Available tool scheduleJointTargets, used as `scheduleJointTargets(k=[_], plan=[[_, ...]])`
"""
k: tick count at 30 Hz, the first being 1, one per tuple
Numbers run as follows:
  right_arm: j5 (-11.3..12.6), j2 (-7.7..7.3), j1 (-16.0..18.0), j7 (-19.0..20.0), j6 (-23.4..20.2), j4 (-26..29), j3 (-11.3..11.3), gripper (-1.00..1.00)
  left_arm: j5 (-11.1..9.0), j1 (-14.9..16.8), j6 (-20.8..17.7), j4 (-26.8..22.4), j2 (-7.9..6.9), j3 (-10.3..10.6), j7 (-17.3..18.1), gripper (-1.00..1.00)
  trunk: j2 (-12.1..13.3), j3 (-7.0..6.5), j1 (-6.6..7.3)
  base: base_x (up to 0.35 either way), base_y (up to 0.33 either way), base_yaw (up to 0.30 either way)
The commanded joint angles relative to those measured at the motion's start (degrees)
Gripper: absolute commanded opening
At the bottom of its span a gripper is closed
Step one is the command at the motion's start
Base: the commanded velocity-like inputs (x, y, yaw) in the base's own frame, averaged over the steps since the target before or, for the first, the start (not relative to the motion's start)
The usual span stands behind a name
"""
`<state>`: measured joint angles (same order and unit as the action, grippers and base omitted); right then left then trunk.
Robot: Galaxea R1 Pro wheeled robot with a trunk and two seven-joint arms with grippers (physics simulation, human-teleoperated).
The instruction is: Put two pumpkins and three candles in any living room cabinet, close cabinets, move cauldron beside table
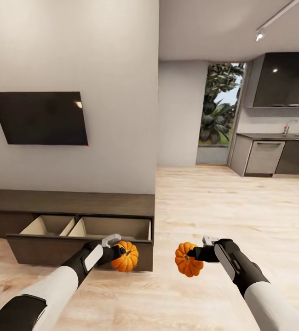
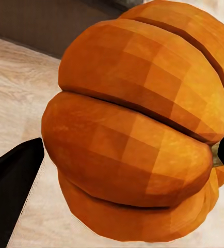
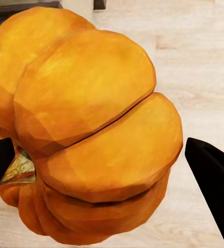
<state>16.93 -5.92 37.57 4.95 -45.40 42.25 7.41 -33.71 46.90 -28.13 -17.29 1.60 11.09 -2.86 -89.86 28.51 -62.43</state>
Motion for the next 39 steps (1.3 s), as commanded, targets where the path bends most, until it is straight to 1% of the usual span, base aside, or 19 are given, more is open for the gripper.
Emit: scheduleJointTargets(k=[1, 9, 18, 39], plan=[[-0.06, -0.05, 0.05, 0.24, -0.22, 0.07, 0.15, -1.0, -0.66, 0.03, -0.17, -0.12, -0.03, 0.34, -0.3, -1.0, -0.03, 0.06, -0.03, 0.325, 0.139, 0.0], [-0.06, -0.05, 0.05, 0.24, -0.22, 0.09, 0.15, -1.0, -0.66, 0.03, -0.08, -0.1, -0.02, 0.34, -0.3, -1.0, -0.03, 0.06, -0.03, 0.323, 0.156, 0.0], [-0.06, -0.05, 0.05, 0.24, -0.22, 0.08, 0.15, -1.0, -0.66, 0.04, 0.05, 0.06, -0.04, 0.34, -0.3, -1.0, -0.03, 0.06, -0.03, 0.289, 0.229, 0.0], [-0.06, 0.0, 0.05, 0.24, -0.22, 0.07, 0.15, -1.0, -0.66, 0.04, 0.09, 0.15, -0.02, 0.42, -0.3, -1.0, -0.03, 0.06, -0.03, 0.197, 0.286, 0.0]])
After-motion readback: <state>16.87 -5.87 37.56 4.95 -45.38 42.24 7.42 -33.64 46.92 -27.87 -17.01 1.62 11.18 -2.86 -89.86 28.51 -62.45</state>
